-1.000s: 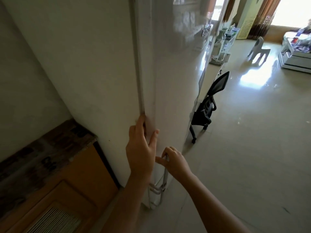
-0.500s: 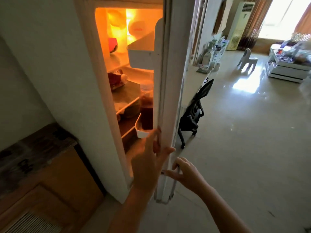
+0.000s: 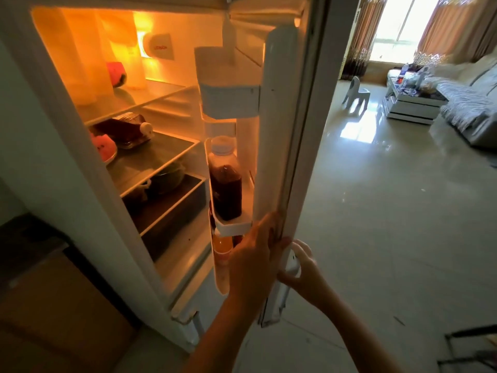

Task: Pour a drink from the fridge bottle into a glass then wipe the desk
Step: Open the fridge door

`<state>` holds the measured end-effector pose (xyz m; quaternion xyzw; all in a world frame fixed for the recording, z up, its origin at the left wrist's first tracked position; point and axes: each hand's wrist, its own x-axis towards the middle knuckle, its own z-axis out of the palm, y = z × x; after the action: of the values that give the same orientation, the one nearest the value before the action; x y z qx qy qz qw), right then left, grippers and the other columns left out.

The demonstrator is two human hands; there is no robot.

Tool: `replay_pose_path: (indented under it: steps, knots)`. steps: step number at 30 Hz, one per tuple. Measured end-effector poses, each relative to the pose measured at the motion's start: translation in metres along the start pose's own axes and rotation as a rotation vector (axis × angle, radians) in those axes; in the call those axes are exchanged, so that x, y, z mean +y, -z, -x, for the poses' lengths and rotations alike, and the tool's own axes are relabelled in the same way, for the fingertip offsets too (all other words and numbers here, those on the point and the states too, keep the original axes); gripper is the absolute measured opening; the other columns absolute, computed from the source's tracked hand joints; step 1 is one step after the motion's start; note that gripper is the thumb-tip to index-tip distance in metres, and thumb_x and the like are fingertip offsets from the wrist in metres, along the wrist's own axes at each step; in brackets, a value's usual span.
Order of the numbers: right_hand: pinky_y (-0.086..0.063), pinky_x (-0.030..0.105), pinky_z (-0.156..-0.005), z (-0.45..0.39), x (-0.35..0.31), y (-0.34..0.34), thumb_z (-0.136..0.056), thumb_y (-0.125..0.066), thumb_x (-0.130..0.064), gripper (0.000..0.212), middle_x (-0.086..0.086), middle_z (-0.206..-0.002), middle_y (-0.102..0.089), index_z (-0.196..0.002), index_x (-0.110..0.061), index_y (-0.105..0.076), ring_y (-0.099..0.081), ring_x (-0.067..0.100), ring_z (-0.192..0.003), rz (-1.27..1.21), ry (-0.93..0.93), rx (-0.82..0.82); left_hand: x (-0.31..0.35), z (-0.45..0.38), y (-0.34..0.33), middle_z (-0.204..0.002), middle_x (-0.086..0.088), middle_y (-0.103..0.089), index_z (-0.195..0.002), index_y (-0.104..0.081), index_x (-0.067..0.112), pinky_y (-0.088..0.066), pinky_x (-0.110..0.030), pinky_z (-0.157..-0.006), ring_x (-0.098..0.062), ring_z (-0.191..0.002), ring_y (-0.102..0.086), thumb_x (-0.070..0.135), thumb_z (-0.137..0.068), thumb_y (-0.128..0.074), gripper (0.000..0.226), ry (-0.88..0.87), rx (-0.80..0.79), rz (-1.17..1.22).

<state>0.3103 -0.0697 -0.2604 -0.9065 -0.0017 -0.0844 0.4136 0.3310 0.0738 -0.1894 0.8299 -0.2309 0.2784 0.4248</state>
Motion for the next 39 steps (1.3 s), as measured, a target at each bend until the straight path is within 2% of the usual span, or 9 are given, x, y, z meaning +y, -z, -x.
replay_pose_path:
  steps: [2,6,8,12,15,18,26,36,39]
  knots:
    - [-0.036,-0.002,-0.082,-0.002,0.007,0.005,-0.074,-0.076,-0.025,0.07,-0.002,-0.137,-0.035,-0.133,-0.023,-0.039,-0.041,0.006,-0.12,-0.003,0.022,0.061,0.001,-0.003,-0.005,-0.085,0.001,-0.07,-0.118,-0.043,0.022,-0.055,-0.017,-0.059,-0.006,-0.064,-0.065,0.036,-0.087,-0.054,0.035,-0.089,-0.036,-0.002]
    - [-0.039,0.011,-0.077,-0.003,0.016,0.024,-0.078,-0.071,-0.028,0.058,-0.006,-0.123,-0.048,-0.13,-0.022,-0.046,-0.05,0.01,-0.105,-0.003,-0.048,0.091,-0.005,-0.009,-0.008,-0.105,0.002,-0.069,-0.129,-0.041,0.027,-0.056,-0.024,-0.074,-0.01,-0.087,-0.067,0.038,-0.088,-0.053,0.044,-0.225,-0.188,-0.036]
    - [-0.039,0.004,-0.075,-0.002,0.023,0.032,-0.081,-0.068,-0.024,0.046,-0.007,-0.117,-0.051,-0.121,-0.029,-0.047,-0.052,0.011,-0.103,-0.019,-0.042,0.079,-0.007,-0.013,-0.011,-0.111,0.005,-0.066,-0.134,-0.035,0.033,-0.053,-0.024,-0.081,-0.009,-0.097,-0.064,0.04,-0.088,-0.054,0.05,-0.221,-0.217,-0.05]
    - [-0.036,-0.001,-0.072,-0.002,0.03,0.048,-0.086,-0.062,-0.014,0.04,-0.006,-0.11,-0.05,-0.114,-0.033,-0.042,-0.049,0.012,-0.103,-0.019,-0.069,0.105,-0.007,-0.023,-0.015,-0.117,0.004,-0.061,-0.131,-0.037,0.031,-0.044,-0.022,-0.087,0.003,-0.107,-0.049,0.039,-0.083,-0.063,0.055,-0.09,-0.051,0.019]
    - [-0.04,0.014,-0.079,0.001,0.036,0.06,-0.086,-0.061,-0.011,0.054,-0.006,-0.114,-0.048,-0.134,-0.015,-0.035,-0.049,0.012,-0.101,-0.043,-0.122,0.154,-0.012,-0.041,-0.018,-0.13,-0.006,-0.049,-0.132,-0.034,0.024,-0.05,-0.041,-0.091,-0.012,-0.118,-0.047,0.038,-0.075,-0.073,0.071,0.068,0.095,0.086]
    - [-0.043,0.03,-0.081,0.002,0.048,0.065,-0.088,-0.059,-0.01,0.054,-0.004,-0.116,-0.051,-0.136,-0.011,-0.035,-0.054,0.017,-0.102,-0.049,-0.164,0.226,-0.018,-0.067,-0.025,-0.144,-0.005,-0.035,-0.139,-0.022,0.028,-0.044,-0.05,-0.099,-0.024,-0.128,-0.041,0.045,-0.067,-0.077,0.092,0.185,0.056,0.113]
    - [-0.043,0.036,-0.084,-0.004,0.055,0.078,-0.092,-0.052,-0.016,0.052,-0.005,-0.114,-0.048,-0.139,-0.017,-0.03,-0.05,0.016,-0.102,-0.05,-0.259,0.266,-0.012,-0.104,-0.064,-0.137,-0.006,-0.047,-0.141,0.006,0.042,-0.045,-0.037,-0.094,-0.025,-0.122,-0.05,0.049,-0.067,-0.078,0.112,0.293,-0.185,0.207]
    - [-0.046,0.035,-0.081,-0.006,0.06,0.08,-0.093,-0.052,-0.022,0.05,0.009,-0.123,-0.057,-0.138,-0.018,-0.031,-0.058,0.03,-0.108,-0.009,-0.299,0.279,0.001,-0.111,-0.062,-0.134,-0.006,-0.049,-0.139,-0.01,0.04,-0.04,-0.035,-0.098,-0.02,-0.122,-0.048,0.03,-0.067,-0.082,0.102,0.328,-0.065,0.379]
    - [-0.045,0.033,-0.079,-0.004,0.06,0.079,-0.091,-0.055,-0.02,0.051,0.009,-0.122,-0.057,-0.138,-0.018,-0.033,-0.058,0.028,-0.106,-0.018,-0.29,0.314,0.013,-0.118,-0.039,-0.134,-0.007,-0.049,-0.135,-0.009,0.047,-0.038,-0.048,-0.103,-0.025,-0.124,-0.047,0.028,-0.065,-0.083,0.104,0.312,0.013,0.446]
